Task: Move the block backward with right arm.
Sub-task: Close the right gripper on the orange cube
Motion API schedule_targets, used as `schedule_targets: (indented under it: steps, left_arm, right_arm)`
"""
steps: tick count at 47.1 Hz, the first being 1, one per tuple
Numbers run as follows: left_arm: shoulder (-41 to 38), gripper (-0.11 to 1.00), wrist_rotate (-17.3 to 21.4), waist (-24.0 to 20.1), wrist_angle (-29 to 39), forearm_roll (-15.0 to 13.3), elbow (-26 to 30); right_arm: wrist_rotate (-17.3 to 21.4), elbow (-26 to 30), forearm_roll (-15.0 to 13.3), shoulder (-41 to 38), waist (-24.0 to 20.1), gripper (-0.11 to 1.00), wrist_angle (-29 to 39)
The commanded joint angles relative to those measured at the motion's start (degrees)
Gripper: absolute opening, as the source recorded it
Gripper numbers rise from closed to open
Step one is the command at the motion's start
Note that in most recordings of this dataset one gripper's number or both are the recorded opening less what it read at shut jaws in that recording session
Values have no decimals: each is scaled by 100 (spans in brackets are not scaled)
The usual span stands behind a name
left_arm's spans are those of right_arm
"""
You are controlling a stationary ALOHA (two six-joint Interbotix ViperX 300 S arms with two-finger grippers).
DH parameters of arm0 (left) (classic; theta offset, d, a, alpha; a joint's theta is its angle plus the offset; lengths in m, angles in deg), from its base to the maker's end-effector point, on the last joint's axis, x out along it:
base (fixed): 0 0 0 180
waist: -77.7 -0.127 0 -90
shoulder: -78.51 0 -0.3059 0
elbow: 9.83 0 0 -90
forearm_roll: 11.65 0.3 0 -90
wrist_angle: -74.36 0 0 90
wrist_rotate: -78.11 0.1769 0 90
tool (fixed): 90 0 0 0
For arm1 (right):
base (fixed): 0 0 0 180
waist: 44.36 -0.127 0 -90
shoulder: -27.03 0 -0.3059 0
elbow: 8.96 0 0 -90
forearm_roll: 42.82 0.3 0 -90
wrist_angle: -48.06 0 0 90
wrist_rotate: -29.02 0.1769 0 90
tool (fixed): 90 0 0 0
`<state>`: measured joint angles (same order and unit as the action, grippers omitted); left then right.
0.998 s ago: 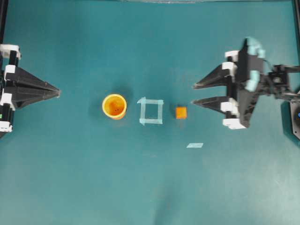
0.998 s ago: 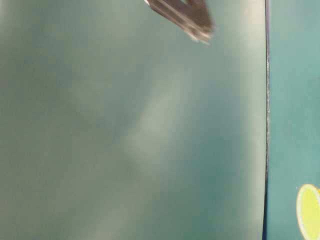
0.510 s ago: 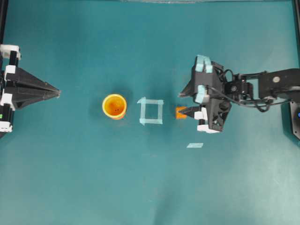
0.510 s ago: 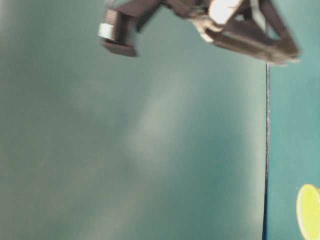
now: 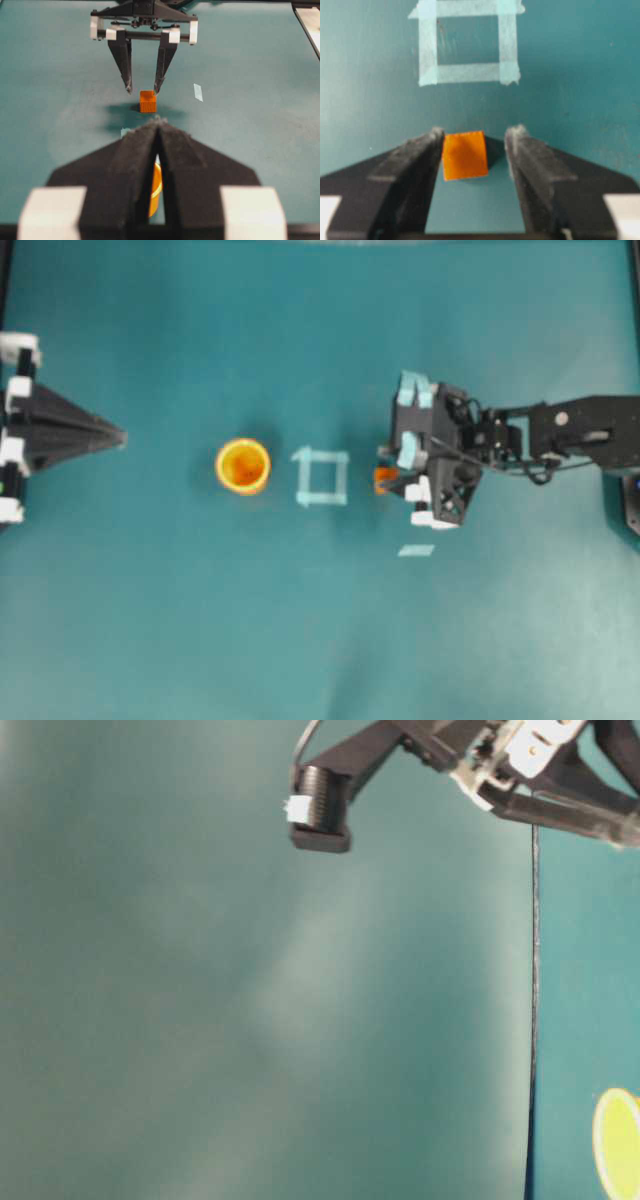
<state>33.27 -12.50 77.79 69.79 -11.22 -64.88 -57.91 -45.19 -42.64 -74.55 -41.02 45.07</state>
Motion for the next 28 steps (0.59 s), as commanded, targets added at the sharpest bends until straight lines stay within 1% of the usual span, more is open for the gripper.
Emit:
schedule_targets:
  steps: [1, 6, 15, 28]
  left_arm:
    - [-18, 0, -18, 0, 9, 18, 167]
    - [-26, 0, -18, 0, 62, 9, 167]
    - [-9, 0, -18, 0, 158, 9, 167]
    - [53, 0, -9, 0, 167, 18, 176]
  right_arm:
    - [9, 70, 18, 9, -35, 58, -114]
    - [26, 79, 18, -53, -35, 58, -193]
    - [35, 70, 105, -229, -97, 58, -211]
    - [26, 79, 114, -387, -123, 58, -316]
